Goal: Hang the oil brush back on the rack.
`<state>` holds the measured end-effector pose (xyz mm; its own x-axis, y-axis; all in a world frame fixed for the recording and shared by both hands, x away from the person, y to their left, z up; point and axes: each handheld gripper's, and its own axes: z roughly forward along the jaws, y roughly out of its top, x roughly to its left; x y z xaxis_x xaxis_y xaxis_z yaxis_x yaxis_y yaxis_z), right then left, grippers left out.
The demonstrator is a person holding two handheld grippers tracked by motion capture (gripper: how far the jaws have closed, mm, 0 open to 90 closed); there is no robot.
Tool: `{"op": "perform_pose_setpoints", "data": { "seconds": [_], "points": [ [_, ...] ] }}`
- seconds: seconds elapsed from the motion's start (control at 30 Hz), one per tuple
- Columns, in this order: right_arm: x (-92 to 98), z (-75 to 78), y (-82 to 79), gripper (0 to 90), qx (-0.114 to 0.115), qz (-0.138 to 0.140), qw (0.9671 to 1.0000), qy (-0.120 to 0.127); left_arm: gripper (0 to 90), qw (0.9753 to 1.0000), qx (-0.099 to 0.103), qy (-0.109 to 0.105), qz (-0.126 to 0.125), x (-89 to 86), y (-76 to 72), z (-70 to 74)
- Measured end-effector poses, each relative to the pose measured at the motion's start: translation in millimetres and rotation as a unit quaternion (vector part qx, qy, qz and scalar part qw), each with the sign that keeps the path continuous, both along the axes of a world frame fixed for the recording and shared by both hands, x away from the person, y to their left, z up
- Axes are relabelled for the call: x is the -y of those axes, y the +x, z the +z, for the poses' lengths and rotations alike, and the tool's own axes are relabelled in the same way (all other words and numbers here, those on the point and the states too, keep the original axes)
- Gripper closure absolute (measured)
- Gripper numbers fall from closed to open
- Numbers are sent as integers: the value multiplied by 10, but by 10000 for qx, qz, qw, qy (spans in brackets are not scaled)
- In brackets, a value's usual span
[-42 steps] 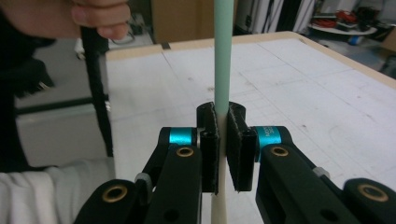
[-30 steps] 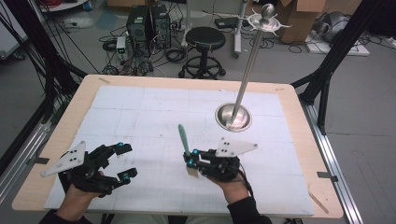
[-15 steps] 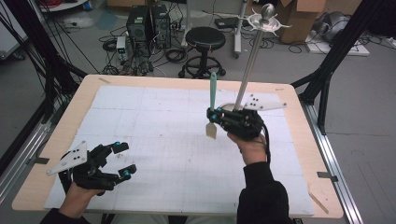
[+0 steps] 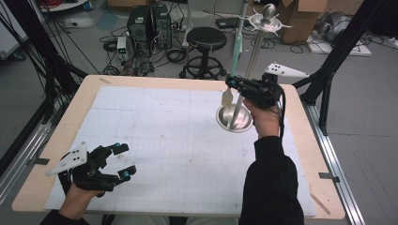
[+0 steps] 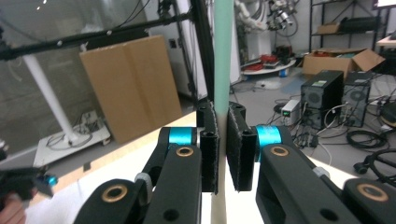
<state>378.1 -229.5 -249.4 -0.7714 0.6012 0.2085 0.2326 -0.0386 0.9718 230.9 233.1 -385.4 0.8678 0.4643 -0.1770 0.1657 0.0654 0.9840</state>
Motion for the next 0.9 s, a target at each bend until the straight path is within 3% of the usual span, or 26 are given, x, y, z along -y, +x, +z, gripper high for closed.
{"op": "perform_pose_setpoints", "data": {
  "seconds": [0.37,0.9],
  "points": [
    [77,31,170,844,-139,-205,9995,173,182,10000,-25,-43,-7,-22,1,-2],
    [155,33,160,844,-171,-279,9993,187,183,10000,-43,-60,-9,-25,5,-2]
  ]
}}
